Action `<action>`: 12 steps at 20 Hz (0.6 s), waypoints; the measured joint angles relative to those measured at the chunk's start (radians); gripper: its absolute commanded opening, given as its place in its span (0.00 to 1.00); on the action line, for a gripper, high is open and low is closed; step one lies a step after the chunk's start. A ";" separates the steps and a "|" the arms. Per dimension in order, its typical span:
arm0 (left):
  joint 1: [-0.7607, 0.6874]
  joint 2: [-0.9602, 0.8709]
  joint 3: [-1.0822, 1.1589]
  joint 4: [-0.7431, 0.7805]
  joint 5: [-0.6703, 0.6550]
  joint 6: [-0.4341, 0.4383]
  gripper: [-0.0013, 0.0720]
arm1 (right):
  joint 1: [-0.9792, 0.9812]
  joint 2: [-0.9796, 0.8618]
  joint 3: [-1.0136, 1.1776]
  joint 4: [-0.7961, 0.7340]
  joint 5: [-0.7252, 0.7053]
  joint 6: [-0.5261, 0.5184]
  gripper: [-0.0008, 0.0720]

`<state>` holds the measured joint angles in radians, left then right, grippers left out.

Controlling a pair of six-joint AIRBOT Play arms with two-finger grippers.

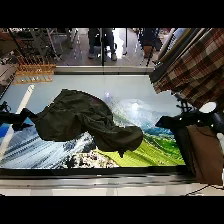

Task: Fold the clothes and pants, and hang the long-sleeved shirts on hangers.

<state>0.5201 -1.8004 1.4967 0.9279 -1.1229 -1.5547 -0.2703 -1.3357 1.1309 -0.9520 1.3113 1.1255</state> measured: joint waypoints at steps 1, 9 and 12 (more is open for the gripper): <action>-0.006 -0.023 0.000 -0.026 0.021 0.005 0.90 | 0.012 -0.003 -0.040 0.007 -0.024 -0.013 0.79; -0.038 -0.104 0.000 -0.093 0.085 0.024 0.05 | 0.204 -0.182 -0.148 0.045 -0.189 -0.058 0.61; -0.039 -0.109 0.000 -0.142 0.089 0.029 0.04 | 0.272 -0.228 -0.149 0.070 -0.289 -0.048 0.12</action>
<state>0.4808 -1.9099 1.4971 0.7856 -1.0344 -1.5261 0.0021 -1.5635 0.9821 -0.8822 1.0222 1.0775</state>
